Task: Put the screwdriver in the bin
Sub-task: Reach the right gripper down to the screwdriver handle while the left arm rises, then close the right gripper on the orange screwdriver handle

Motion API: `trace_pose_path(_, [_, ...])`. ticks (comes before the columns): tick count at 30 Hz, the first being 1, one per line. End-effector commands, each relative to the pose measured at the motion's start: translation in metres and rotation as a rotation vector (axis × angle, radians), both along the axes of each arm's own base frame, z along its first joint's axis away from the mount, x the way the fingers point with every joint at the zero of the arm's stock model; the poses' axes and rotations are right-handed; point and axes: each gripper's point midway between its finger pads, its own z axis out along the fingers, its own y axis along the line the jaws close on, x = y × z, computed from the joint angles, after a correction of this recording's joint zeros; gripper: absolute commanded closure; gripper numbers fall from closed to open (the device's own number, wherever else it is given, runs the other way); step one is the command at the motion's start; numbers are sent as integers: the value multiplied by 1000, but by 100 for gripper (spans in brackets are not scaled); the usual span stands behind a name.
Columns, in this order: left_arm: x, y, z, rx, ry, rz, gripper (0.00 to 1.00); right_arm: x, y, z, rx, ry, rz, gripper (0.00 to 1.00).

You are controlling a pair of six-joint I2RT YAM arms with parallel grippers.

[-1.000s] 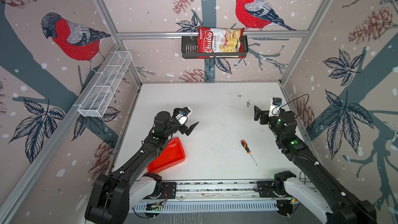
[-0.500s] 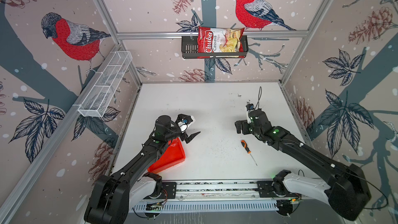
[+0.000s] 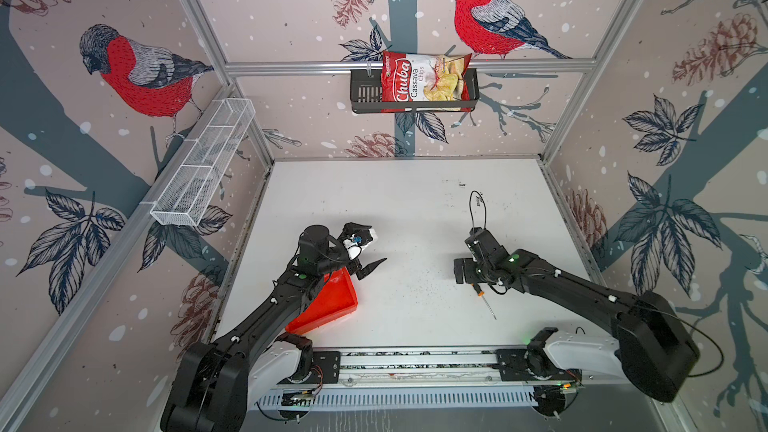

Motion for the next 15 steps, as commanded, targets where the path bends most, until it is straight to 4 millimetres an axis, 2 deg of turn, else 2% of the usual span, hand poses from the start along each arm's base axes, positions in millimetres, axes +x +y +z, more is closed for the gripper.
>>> trace_pose_path(1, [-4,-2,1,-2,-12,-28,1,-6,-7,-8,-11,23,-51,6])
trace_pose_path(8, [-5,-3,1,-7,-11,-33,1,-9,-9,-15,-12,29,-53,23])
trace_pose_path(10, [-5,-3,1,-9,-7,-33,1,-10,-10,-23,-33,52,-49,29])
trace_pose_path(15, [-4,-3,-1,-4,-2,-32,1,-6,-8,-24,-32,54,-79,41])
